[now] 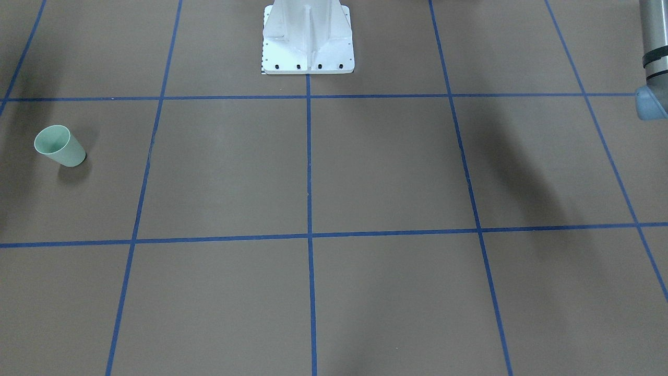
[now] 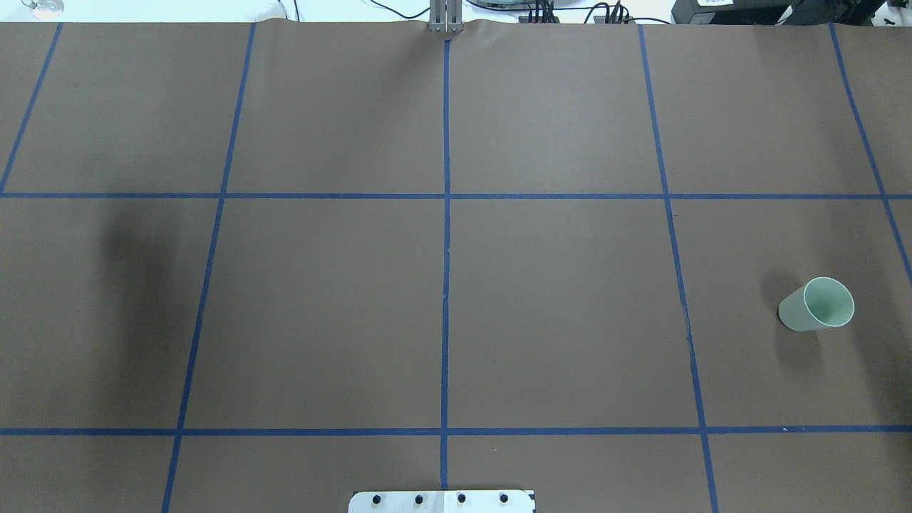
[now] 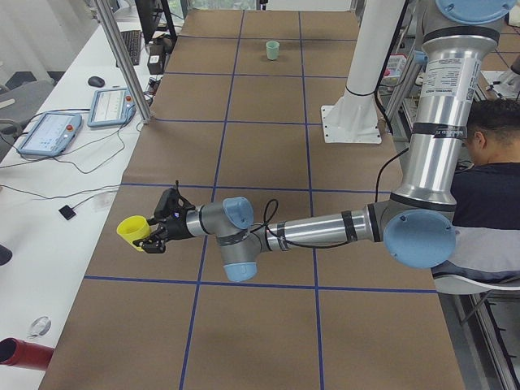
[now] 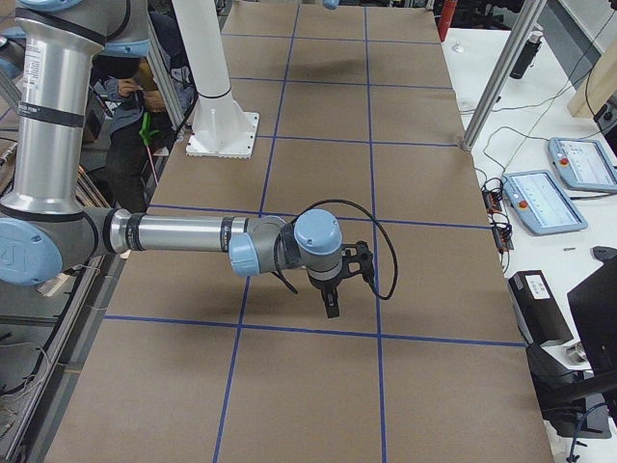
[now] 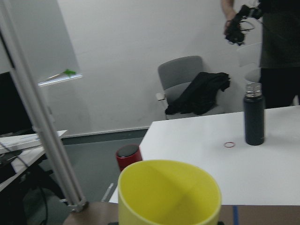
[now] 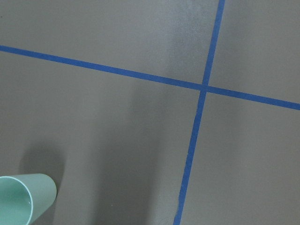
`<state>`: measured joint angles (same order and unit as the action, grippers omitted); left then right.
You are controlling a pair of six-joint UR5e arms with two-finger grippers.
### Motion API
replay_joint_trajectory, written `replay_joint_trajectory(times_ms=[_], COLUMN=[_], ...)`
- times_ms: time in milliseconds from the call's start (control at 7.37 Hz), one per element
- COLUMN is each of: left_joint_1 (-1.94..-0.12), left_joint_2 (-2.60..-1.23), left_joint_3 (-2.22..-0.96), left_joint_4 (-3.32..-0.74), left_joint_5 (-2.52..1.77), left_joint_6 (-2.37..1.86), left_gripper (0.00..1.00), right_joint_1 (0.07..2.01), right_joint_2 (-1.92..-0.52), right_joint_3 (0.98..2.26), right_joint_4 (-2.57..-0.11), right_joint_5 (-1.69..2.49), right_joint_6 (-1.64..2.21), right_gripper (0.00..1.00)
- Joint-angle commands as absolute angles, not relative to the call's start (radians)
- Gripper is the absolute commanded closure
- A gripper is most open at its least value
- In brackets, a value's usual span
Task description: Transfer and stack yellow cup on green cup
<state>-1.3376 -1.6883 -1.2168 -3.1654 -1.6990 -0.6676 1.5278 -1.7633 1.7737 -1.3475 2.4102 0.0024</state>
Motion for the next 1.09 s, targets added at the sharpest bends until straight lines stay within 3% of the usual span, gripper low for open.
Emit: replay_joint_trajectory(times_ms=[0, 136, 271, 543, 678, 814, 950], left_joint_1=[-1.362, -1.361, -1.362, -1.361, -1.361, -1.361, -1.359], left_joint_2=[-1.690, -1.680, -1.675, -1.687, -1.737, -1.746, -1.756], left_joint_3=[-1.291, -1.355, -1.385, -1.428, -1.436, -1.437, -1.439], left_joint_4=[-3.317, -3.329, -3.332, -3.332, -3.321, -3.324, -3.329], left_joint_5=[-1.891, -1.970, -2.049, -2.217, -2.409, -2.465, -2.568], left_joint_6=[-0.663, -0.664, -0.663, -0.658, -0.546, -0.487, -0.483], left_gripper=[0.89, 0.90, 1.00, 1.00, 0.83, 0.85, 0.94], right_joint_1=[1.528, 1.528, 1.528, 1.528, 1.528, 1.528, 1.528], right_joint_2=[-1.753, -1.753, -1.752, -1.752, -1.752, -1.752, -1.752], right_joint_3=[1.792, 1.807, 1.812, 1.815, 1.815, 1.819, 1.819], right_joint_4=[-1.344, -1.344, -1.344, -1.345, -1.344, -1.345, -1.345], right_joint_5=[2.413, 2.413, 2.413, 2.424, 2.439, 2.439, 2.447], right_joint_6=[0.090, 0.098, 0.100, 0.104, 0.106, 0.106, 0.107], right_gripper=[0.00, 0.00, 0.00, 0.00, 0.00, 0.00, 0.00])
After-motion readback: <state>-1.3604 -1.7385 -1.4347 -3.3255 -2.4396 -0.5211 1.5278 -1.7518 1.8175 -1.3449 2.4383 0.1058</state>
